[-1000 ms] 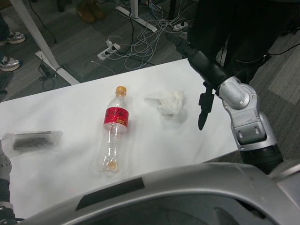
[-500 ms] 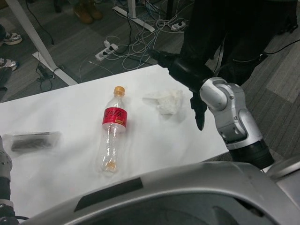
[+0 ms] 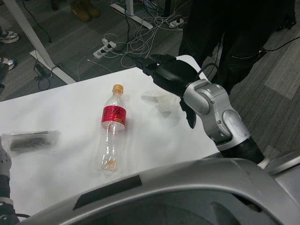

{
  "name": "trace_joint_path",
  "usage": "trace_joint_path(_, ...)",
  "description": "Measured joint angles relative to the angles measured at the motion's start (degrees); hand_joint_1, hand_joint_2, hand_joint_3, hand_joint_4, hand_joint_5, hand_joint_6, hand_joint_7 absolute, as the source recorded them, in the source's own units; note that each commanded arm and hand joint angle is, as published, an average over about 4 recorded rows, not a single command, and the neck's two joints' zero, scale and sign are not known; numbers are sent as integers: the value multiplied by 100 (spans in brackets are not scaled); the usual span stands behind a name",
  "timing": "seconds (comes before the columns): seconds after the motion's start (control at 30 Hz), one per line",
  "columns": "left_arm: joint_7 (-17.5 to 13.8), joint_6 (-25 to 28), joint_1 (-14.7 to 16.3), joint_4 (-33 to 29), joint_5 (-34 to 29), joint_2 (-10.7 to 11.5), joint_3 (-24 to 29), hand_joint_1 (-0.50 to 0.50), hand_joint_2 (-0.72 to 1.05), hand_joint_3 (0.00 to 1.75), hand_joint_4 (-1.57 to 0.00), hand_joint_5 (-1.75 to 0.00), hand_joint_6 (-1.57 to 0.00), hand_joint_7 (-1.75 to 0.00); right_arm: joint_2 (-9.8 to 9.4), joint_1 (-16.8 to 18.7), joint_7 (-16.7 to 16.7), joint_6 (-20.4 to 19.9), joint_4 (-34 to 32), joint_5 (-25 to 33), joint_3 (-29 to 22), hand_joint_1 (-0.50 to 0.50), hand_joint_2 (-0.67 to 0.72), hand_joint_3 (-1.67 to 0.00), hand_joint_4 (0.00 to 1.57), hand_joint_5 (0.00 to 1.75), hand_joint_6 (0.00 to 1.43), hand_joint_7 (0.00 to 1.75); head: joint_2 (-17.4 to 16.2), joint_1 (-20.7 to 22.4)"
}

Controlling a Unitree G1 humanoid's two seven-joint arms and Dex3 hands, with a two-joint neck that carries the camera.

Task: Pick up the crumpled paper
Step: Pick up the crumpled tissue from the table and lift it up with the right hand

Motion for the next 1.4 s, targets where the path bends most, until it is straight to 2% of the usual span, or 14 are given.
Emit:
trace_joint_path(0.2, 0, -32, 3, 0, -4, 0, -7, -46, 69, 0, -23, 0, 0, 0, 26, 72, -565, -339, 199, -319, 11, -50, 66, -48, 0, 0, 0, 7, -85, 58)
trace_joint_path(0.3, 0, -48, 20, -1, -14, 0, -15, -46, 69, 0, -24, 0, 0, 0, 63, 157, -680, -410, 374, -476, 41, -50, 66, -48, 0, 0, 0, 7, -85, 58)
trace_joint_path(0.53, 0, -61, 83, -1, -47, 0, -16, -46, 69, 0, -22, 0, 0, 0, 71, 303, -684, -360, 513, -550, 78, -50, 66, -48, 0, 0, 0, 7, -97, 92)
trace_joint_path(0.87, 1, -63, 128, -1, -74, 0, -27, -45, 69, 0, -22, 0, 0, 0, 35, 378, -514, 151, 662, -806, 233, -50, 66, -48, 0, 0, 0, 17, -79, 76)
trace_joint_path(1.1, 1, -66, 128, -1, -80, 0, -41, -43, 69, 0, -22, 0, 0, 0, -57, 379, -442, 320, 844, -959, 351, -46, 60, -48, 0, 0, 6, 56, -107, 75)
trace_joint_path(1.2, 1, -66, 128, -1, -81, 0, -43, -43, 69, 0, -22, 0, 0, 0, -88, 377, -434, 334, 912, -963, 408, -43, 58, -48, 0, 7, 14, 82, -118, 77)
trace_joint_path(1.3, 1, -66, 129, -1, -81, 0, -45, -43, 69, 0, -22, 0, 0, 0, -91, 372, -433, 341, 1011, -967, 441, -35, 52, -42, 0, 17, 28, 117, -126, 79)
trace_joint_path(1.4, 1, -66, 129, 0, -82, 0, -51, -43, 69, 0, -22, 0, 0, 0, -91, 361, -431, 351, 1127, -967, 463, -33, 47, -40, 1, 22, 36, 134, -141, 76)
